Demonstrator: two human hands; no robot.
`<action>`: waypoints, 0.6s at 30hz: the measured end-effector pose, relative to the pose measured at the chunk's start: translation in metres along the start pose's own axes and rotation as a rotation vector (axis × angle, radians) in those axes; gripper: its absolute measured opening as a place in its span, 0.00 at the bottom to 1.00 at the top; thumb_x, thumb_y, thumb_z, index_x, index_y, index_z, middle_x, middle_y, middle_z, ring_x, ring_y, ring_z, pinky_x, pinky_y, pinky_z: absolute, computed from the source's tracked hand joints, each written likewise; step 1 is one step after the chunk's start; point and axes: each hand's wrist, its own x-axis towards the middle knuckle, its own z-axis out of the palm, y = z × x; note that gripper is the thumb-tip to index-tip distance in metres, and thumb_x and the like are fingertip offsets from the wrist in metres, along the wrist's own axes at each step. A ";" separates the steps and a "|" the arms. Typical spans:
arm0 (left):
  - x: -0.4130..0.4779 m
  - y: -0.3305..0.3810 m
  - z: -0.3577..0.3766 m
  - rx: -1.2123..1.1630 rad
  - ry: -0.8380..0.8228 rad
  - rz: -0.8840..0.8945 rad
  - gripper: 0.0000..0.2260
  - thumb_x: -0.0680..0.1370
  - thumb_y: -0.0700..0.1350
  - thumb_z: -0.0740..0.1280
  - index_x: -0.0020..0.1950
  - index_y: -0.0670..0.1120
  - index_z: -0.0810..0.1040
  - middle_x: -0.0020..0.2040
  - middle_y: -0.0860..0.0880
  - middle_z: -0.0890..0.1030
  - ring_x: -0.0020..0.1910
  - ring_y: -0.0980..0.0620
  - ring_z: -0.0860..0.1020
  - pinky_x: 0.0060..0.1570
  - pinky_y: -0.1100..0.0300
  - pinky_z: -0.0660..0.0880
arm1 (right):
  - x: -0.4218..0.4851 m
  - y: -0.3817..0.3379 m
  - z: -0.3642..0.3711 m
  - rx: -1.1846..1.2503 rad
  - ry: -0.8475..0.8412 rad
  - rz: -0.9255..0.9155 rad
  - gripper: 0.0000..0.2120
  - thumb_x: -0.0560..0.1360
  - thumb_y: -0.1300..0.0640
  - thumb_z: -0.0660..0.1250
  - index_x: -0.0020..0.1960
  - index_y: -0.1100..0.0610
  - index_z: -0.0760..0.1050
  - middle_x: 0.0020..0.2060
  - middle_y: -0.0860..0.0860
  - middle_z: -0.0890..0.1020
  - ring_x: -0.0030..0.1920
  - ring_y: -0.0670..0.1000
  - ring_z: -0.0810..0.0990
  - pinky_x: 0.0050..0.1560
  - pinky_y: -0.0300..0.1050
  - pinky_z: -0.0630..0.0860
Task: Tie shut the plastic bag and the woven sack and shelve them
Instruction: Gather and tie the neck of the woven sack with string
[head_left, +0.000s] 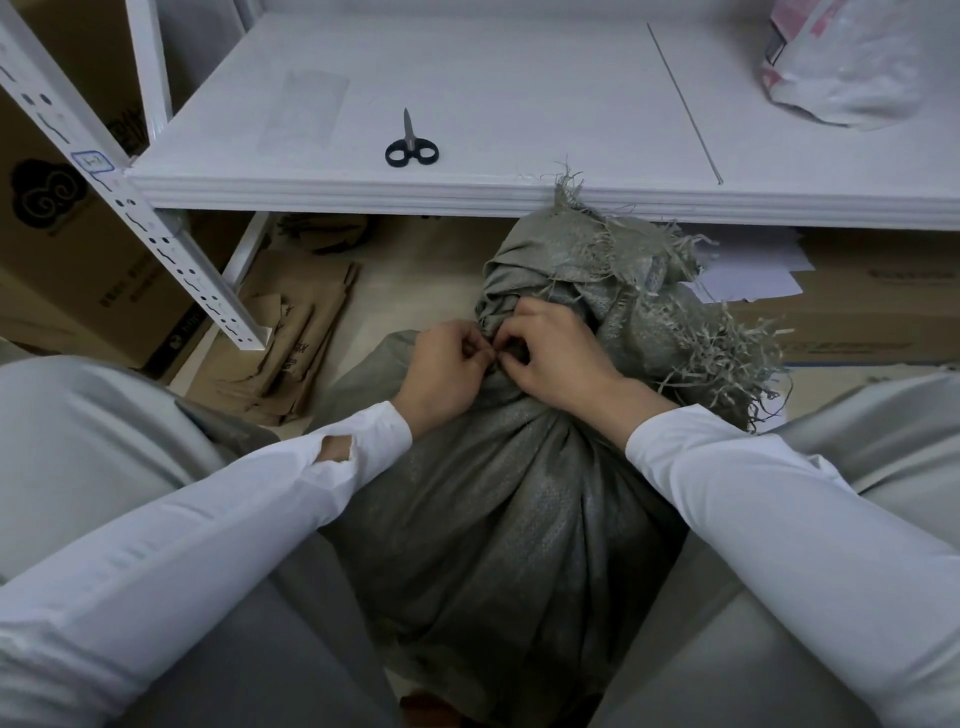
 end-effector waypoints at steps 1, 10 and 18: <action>-0.001 0.001 -0.001 0.017 0.005 0.012 0.07 0.74 0.37 0.68 0.38 0.46 0.76 0.35 0.49 0.79 0.32 0.57 0.73 0.33 0.67 0.65 | 0.000 0.000 -0.001 -0.024 -0.006 -0.015 0.07 0.73 0.56 0.69 0.49 0.55 0.82 0.47 0.53 0.78 0.48 0.58 0.79 0.45 0.49 0.76; 0.000 0.002 0.000 0.078 0.038 0.037 0.04 0.74 0.36 0.67 0.40 0.44 0.78 0.38 0.44 0.81 0.36 0.51 0.76 0.38 0.61 0.68 | -0.003 -0.003 0.004 0.012 0.048 0.021 0.04 0.71 0.59 0.69 0.45 0.57 0.81 0.46 0.53 0.78 0.46 0.58 0.80 0.44 0.53 0.78; 0.005 0.001 0.002 0.077 0.032 0.038 0.06 0.74 0.36 0.67 0.40 0.46 0.76 0.38 0.48 0.79 0.36 0.52 0.76 0.40 0.61 0.73 | -0.003 0.000 0.002 0.097 0.062 0.156 0.03 0.72 0.60 0.69 0.44 0.56 0.81 0.44 0.50 0.78 0.46 0.52 0.78 0.41 0.41 0.71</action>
